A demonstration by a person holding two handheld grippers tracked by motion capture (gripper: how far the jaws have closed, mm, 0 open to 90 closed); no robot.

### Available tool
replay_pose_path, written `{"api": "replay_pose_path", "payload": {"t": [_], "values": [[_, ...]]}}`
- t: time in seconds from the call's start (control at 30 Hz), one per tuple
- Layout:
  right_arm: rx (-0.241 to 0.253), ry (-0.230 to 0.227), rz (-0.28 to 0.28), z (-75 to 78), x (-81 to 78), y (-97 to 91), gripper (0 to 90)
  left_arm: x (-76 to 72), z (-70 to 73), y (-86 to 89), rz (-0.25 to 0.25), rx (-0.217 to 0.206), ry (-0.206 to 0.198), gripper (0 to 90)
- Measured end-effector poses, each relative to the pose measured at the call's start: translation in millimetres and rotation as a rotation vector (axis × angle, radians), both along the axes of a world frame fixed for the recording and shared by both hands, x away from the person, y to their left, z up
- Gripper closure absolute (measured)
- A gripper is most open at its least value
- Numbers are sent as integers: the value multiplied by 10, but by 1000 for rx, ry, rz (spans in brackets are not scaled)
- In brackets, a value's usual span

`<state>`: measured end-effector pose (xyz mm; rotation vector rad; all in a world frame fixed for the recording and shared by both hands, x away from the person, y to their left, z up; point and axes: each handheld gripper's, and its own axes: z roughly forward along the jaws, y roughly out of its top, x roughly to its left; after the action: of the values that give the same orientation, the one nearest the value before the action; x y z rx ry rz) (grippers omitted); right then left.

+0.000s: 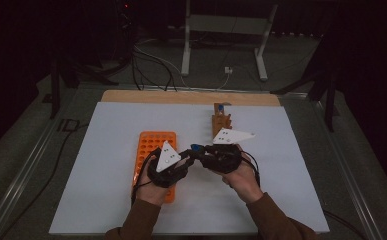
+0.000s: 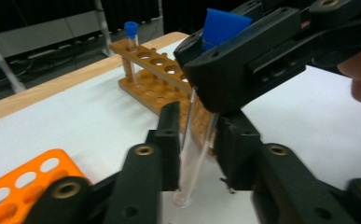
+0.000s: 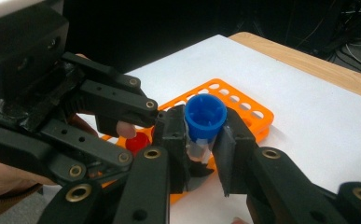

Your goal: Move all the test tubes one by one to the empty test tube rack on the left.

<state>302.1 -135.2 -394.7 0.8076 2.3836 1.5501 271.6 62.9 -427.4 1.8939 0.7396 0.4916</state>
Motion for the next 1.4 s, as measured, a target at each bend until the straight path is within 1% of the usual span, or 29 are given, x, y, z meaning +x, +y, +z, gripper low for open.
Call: {"api": "replay_pose_path", "payload": {"t": [0.1, 0.13, 0.27, 0.33, 0.4, 0.47, 0.57, 0.6, 0.67, 0.77, 0.8, 0.9, 0.97, 1.07, 1.13, 1.17, 1.23, 1.4], "values": [[6, 5, 0, 0, 5, -6, 744, -3, -6, -10, -13, -5, 2, 767], [7, 2, 3, 2, 4, -10, 713, -1, -7, -10, -13, -7, 3, 768], [30, -4, 7, 18, -8, -45, 538, -2, -17, 3, -16, -20, 9, 770], [52, -5, 4, 32, -6, -86, 426, -7, -21, 24, -18, -24, 7, 771], [64, -14, -8, 43, -4, -119, 330, -20, -26, 50, -20, -38, 10, 771], [70, -26, -24, 53, -6, -164, 256, -41, -29, 78, -22, -48, 10, 771], [64, -41, -65, 56, -7, -233, 160, -76, -33, 128, -23, -65, 10, 771], [58, -44, -76, 54, -8, -247, 153, -90, -33, 144, -23, -71, 11, 771], [37, -55, -99, 39, -12, -282, 140, -116, -34, 176, -25, -69, 9, 771], [17, -62, -124, 7, -8, -314, 97, -154, -40, 218, -24, -74, 8, 771], [5, -71, -138, -8, -6, -326, 89, -162, -42, 228, -24, -76, 8, 771], [-13, -76, -173, -39, 8, -360, 42, -197, -52, 270, -26, -78, 10, 771], [-24, -81, -192, -58, 15, -387, 31, -215, -64, 295, -28, -83, 10, 771], [-49, -102, -220, -92, 7, -433, 19, -245, -81, 332, -31, -86, 5, 770], [-49, -105, -231, -119, -4, -474, 15, -266, -100, 358, -36, -91, 6, 770], [-48, -101, -236, -131, -6, -495, 8, -272, -110, 371, -39, -85, 5, 770], [-45, -100, -247, -151, -9, -537, 6, -284, -135, 393, -43, -85, 9, 770], [-21, -97, -260, -172, -24, -630, 6, -317, -177, 433, -53, -83, 8, 770]]}}
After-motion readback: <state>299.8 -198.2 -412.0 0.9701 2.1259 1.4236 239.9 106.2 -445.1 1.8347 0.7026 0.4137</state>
